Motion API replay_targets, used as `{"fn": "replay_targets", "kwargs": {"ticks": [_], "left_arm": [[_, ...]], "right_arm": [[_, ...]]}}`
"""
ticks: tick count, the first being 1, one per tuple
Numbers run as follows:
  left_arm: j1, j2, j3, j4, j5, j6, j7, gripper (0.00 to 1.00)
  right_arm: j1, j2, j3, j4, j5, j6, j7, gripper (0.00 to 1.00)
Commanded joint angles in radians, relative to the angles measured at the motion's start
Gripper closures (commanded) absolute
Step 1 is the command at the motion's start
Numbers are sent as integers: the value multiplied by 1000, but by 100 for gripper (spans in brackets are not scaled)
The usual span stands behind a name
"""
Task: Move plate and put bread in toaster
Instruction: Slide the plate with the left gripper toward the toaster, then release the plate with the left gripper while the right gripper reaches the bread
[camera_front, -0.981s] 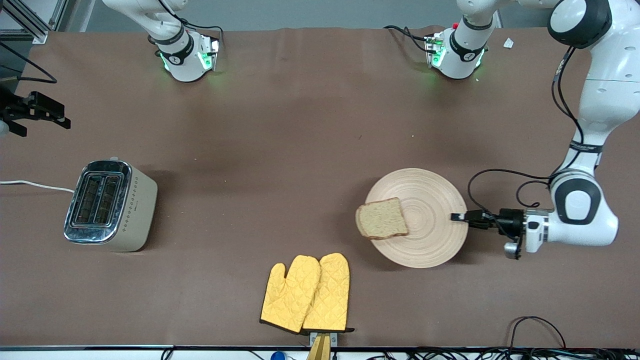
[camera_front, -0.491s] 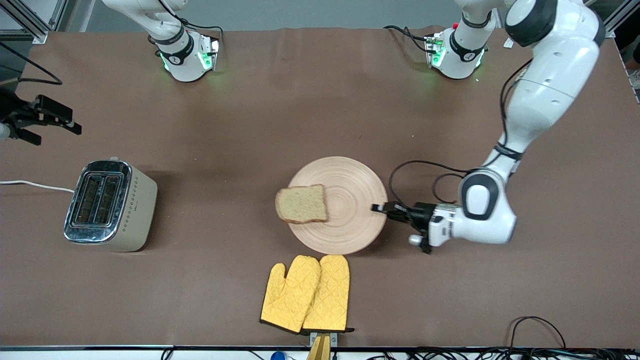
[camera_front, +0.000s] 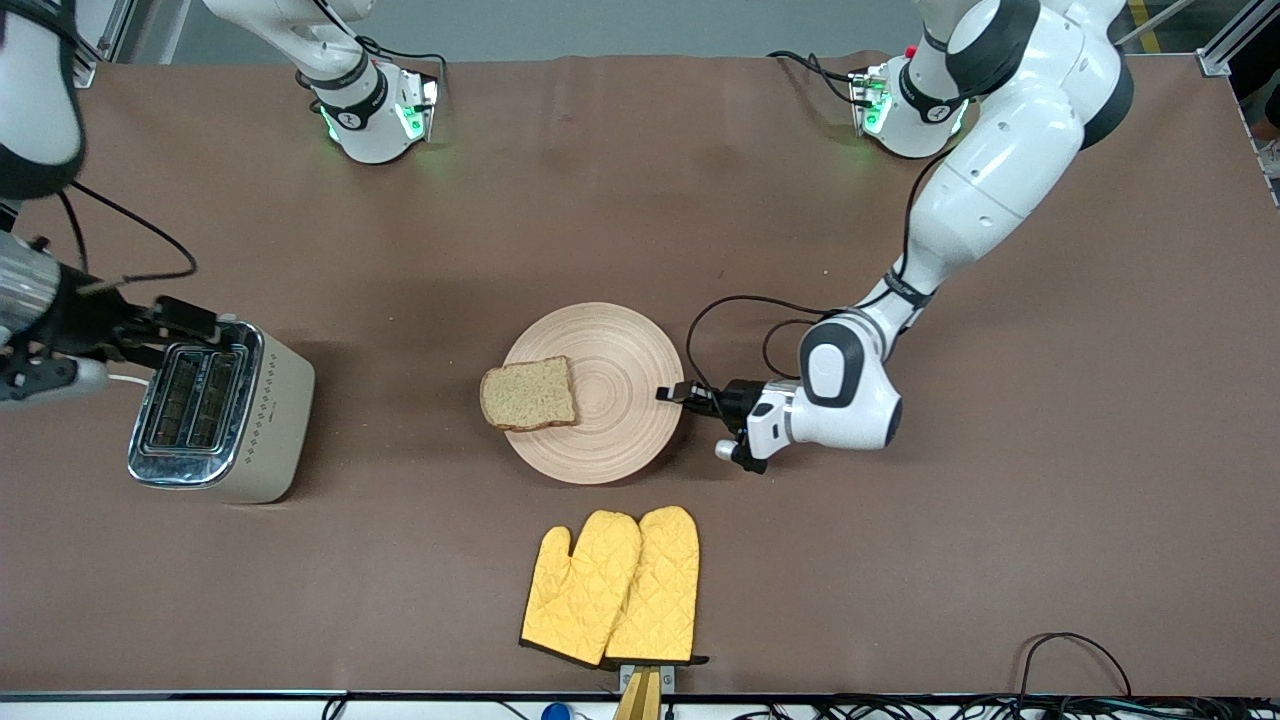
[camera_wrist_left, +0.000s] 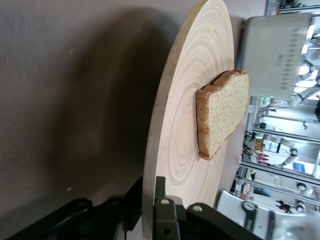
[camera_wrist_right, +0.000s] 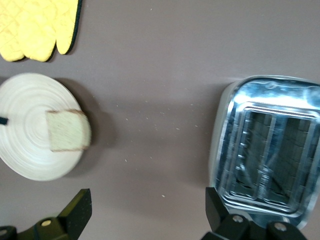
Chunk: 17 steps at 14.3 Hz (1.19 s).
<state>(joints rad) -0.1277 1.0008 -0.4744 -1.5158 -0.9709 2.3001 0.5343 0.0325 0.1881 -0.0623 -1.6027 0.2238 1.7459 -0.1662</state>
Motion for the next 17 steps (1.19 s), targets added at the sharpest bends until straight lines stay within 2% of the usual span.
{"fn": "replay_targets", "kwargs": {"ticks": [1, 3, 4, 5, 6, 7, 10, 12, 15, 17], "left_arm": [[-18, 9, -4, 13, -52, 21, 27, 100], [-24, 22, -3, 11, -52, 22, 33, 96], [-24, 24, -1, 13, -52, 22, 32, 83], [-23, 22, -1, 13, -52, 22, 26, 57], [-15, 18, 0, 13, -54, 22, 17, 13], [2, 4, 0, 14, -52, 28, 15, 0], [112, -65, -4, 20, -11, 13, -132, 0], [160, -129, 2, 28, 81, -8, -265, 0], [269, -203, 0, 26, 335, -42, -461, 0], [310, -269, 0, 22, 537, -83, -602, 0]], "right_arm": [[64, -6, 1, -113, 14, 129, 97, 0], [102, -7, 12, -219, 14, 255, 155, 0], [110, -6, 25, -250, 17, 279, 181, 0], [124, -2, 50, -281, 17, 314, 203, 0], [139, 7, 55, -321, 17, 361, 229, 0], [150, 13, 59, -357, 17, 416, 235, 0], [204, 66, 61, -425, 19, 532, 238, 0], [225, 93, 73, -421, 31, 544, 238, 0], [233, 161, 136, -424, 54, 625, 240, 0], [233, 188, 142, -424, 55, 655, 241, 0]]}}
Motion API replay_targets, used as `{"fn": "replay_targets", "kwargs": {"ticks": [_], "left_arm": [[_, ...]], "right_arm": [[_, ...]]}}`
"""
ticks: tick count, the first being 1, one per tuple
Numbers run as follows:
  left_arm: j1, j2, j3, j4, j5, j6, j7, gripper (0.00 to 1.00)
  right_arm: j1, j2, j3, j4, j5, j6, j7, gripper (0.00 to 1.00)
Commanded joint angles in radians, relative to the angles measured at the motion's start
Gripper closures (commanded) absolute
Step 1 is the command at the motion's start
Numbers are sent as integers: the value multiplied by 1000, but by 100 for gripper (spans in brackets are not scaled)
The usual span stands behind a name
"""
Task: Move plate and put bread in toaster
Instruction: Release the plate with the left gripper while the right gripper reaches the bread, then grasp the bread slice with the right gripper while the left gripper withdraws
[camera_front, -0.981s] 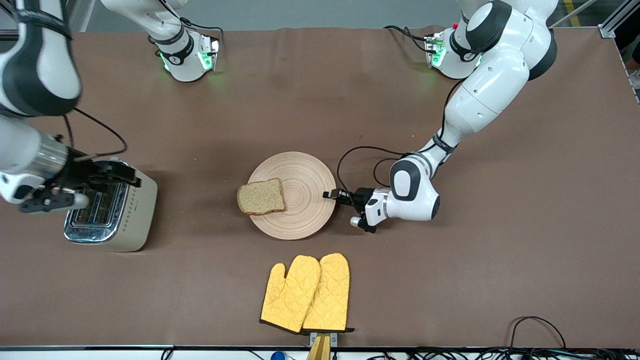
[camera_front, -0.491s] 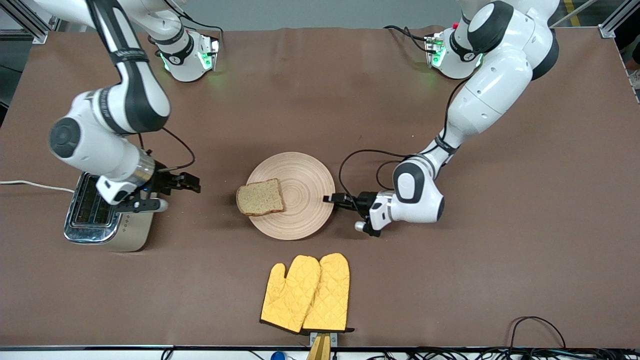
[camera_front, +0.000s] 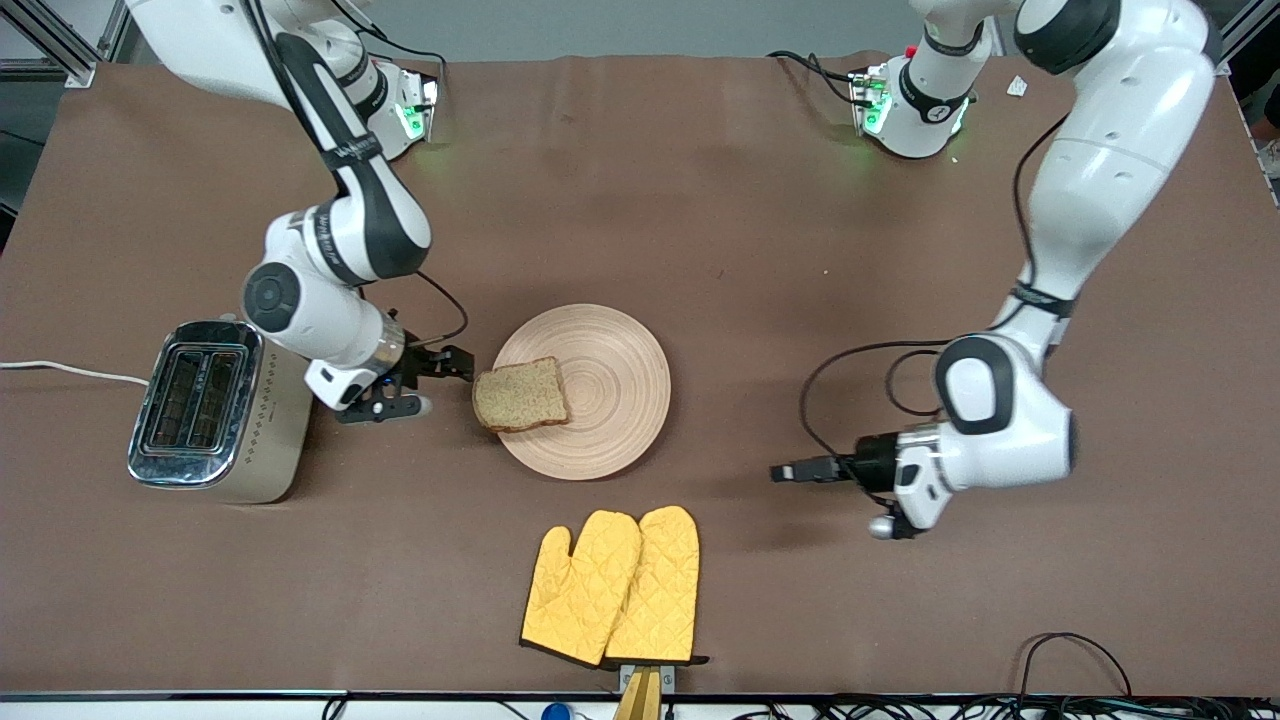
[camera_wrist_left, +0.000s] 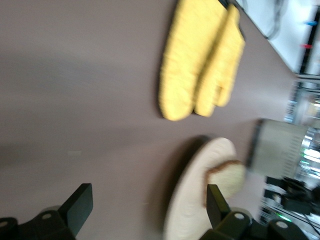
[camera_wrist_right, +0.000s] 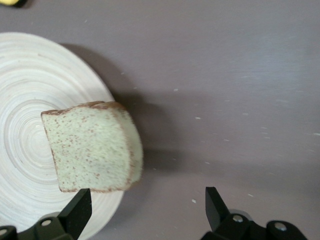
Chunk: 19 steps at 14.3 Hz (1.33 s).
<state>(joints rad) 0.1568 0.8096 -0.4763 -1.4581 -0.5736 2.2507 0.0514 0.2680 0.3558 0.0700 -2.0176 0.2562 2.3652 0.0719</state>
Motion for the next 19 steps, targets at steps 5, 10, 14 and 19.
{"fn": "replay_targets", "kwargs": {"ticks": [5, 10, 14, 19], "left_arm": [[49, -317, 4, -64, 452, -311, -481, 0], [86, -521, 1, -38, 670, -543, -444, 0], [72, -673, 22, -16, 696, -651, -398, 0], [-151, -793, 303, -47, 679, -766, -236, 0]], "right_arm": [[8, 75, 10, -3, 31, 108, 11, 3], [37, 112, 10, -1, 98, 154, 12, 11], [33, 112, 10, 8, 98, 151, 32, 17], [28, 112, 8, 30, 97, 108, 23, 30]]}}
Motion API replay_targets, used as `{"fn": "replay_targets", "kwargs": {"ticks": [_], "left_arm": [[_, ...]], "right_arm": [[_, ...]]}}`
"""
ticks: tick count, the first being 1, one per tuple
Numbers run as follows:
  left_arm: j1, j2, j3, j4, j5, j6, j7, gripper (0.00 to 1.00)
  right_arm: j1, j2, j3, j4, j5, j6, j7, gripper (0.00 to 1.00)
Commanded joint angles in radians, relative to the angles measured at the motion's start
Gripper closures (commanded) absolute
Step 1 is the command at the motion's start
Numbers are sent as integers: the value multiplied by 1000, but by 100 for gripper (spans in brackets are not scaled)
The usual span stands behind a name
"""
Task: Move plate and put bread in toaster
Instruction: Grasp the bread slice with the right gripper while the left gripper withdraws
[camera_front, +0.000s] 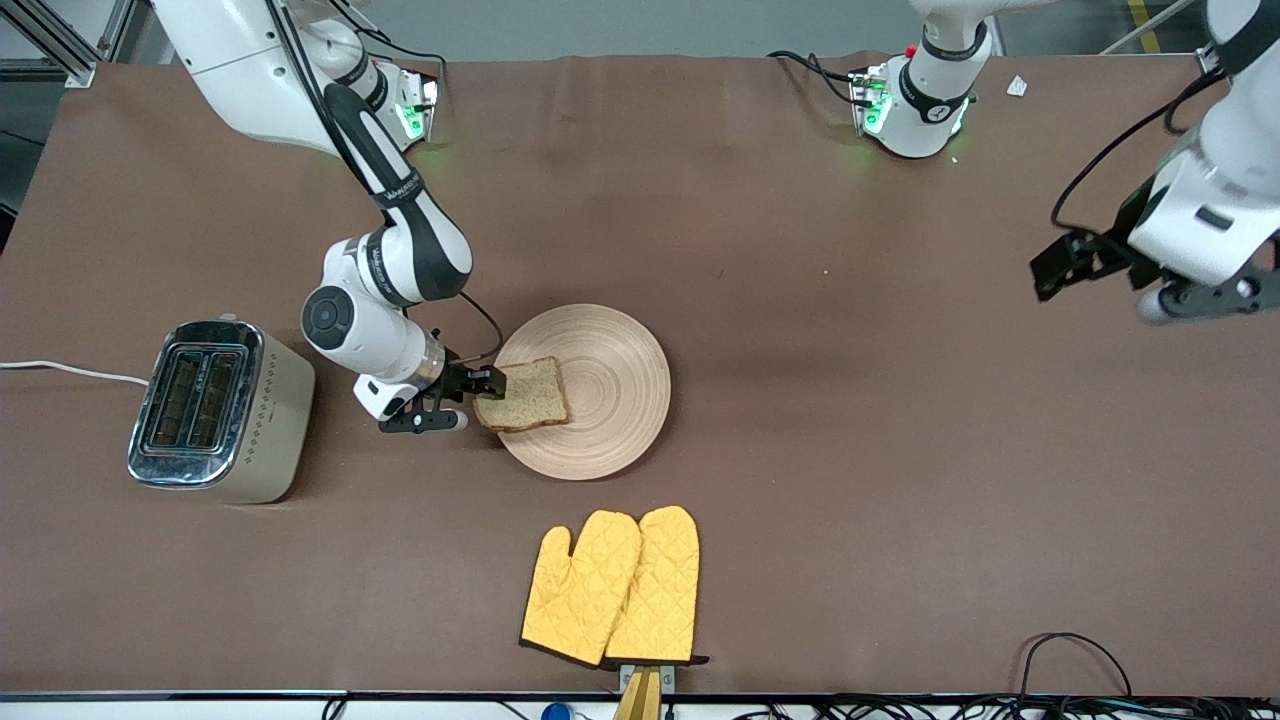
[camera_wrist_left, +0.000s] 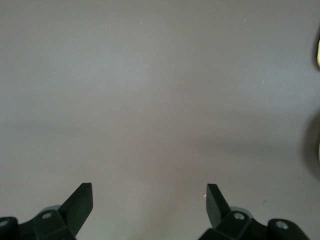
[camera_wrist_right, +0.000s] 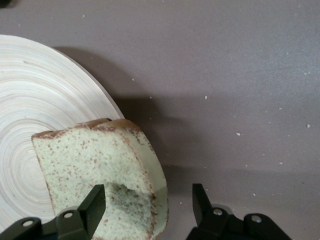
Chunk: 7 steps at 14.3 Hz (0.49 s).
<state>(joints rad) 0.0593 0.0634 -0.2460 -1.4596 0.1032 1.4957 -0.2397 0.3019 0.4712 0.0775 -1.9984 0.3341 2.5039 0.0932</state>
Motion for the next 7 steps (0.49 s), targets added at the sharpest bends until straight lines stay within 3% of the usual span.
{"fn": "replay_targets", "kwargs": {"ticks": [1, 5, 6, 7], "left_arm": [[-56, -65, 77, -60, 1, -9, 59, 0], [-42, -71, 77, -56, -23, -11, 63, 0], [-42, -68, 77, -58, -29, -9, 62, 0], [-42, -67, 77, -58, -40, -8, 60, 0]], "right_arm": [[-6, -3, 1, 15, 19, -42, 2, 32], [-7, -3, 1, 13, 19, -42, -1, 49], [-7, -3, 1, 13, 19, -42, -1, 56], [-4, -5, 1, 13, 19, -42, 0, 69]]}}
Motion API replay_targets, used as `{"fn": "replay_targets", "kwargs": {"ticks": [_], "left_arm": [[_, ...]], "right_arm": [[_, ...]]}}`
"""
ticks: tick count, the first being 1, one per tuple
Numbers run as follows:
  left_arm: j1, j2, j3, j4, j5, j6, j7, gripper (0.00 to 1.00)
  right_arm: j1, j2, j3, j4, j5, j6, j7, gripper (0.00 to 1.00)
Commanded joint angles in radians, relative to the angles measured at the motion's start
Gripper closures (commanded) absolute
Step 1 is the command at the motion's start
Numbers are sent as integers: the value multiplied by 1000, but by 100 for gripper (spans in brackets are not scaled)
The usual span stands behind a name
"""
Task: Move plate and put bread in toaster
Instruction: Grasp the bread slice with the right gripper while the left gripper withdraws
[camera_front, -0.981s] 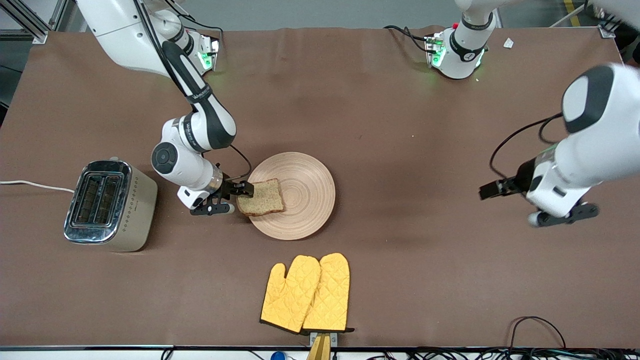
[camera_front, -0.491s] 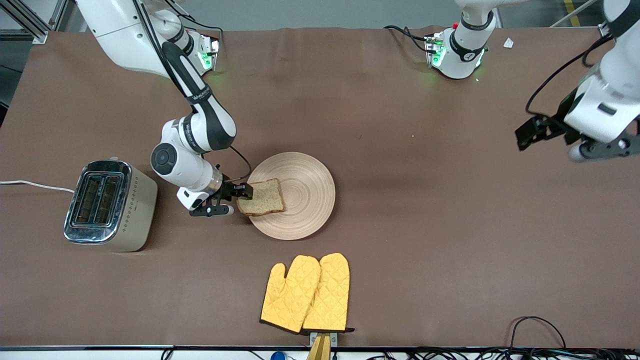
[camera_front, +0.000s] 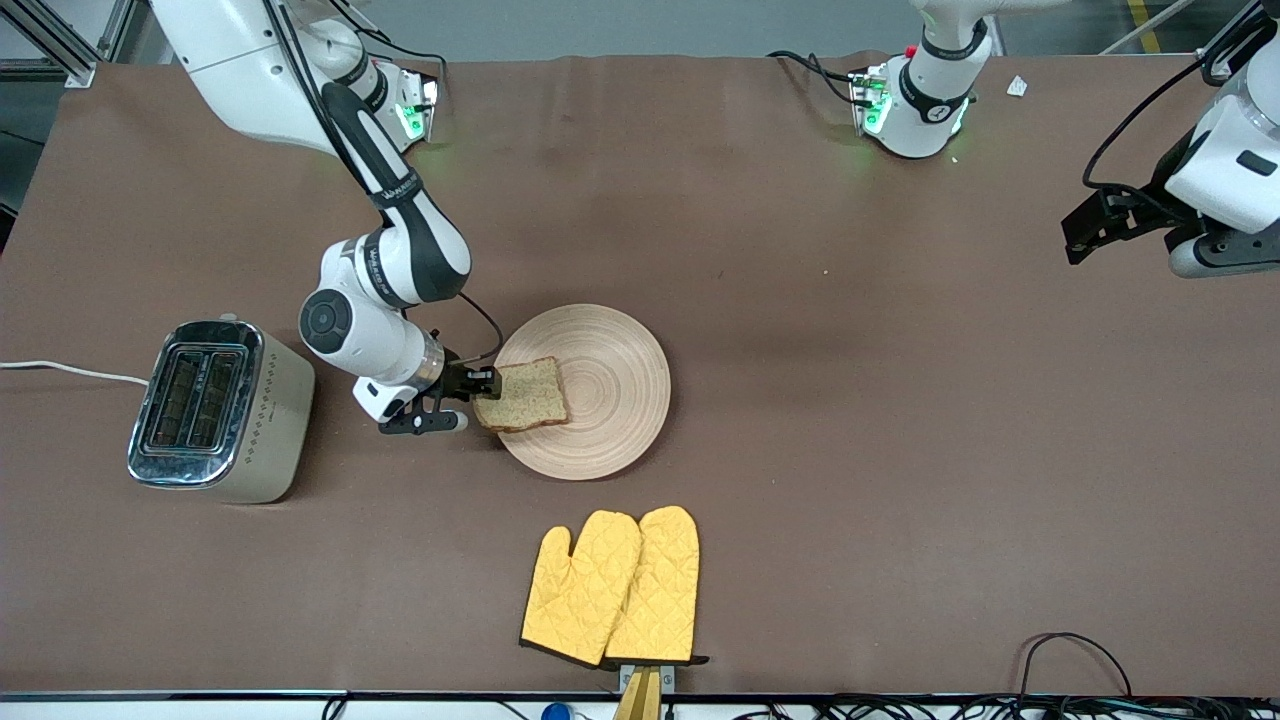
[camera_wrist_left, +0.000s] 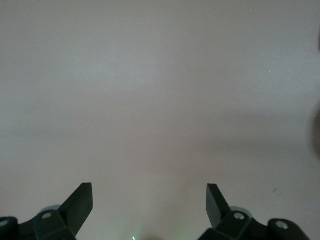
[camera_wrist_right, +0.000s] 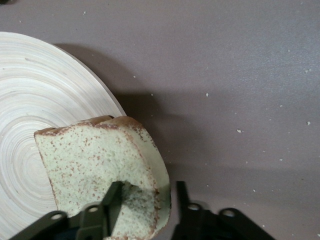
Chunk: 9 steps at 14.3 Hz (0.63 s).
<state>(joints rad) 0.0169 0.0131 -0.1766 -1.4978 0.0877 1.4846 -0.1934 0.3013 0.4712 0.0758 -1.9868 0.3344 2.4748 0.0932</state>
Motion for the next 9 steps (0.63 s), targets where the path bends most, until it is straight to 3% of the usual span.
{"fn": "replay_targets", "kwargs": {"ticks": [1, 2, 9], "left_arm": [[2, -16, 8, -19, -31, 3, 15, 0], [0, -16, 8, -19, -31, 5, 14, 0], [-2, -16, 0, -12, -31, 9, 15, 0]], "right_arm": [[-1, -8, 2, 2, 18, -14, 8, 95], [-2, -9, 2, 2, 18, -17, 10, 100], [1, -11, 2, 35, 18, -72, 72, 100]]}}
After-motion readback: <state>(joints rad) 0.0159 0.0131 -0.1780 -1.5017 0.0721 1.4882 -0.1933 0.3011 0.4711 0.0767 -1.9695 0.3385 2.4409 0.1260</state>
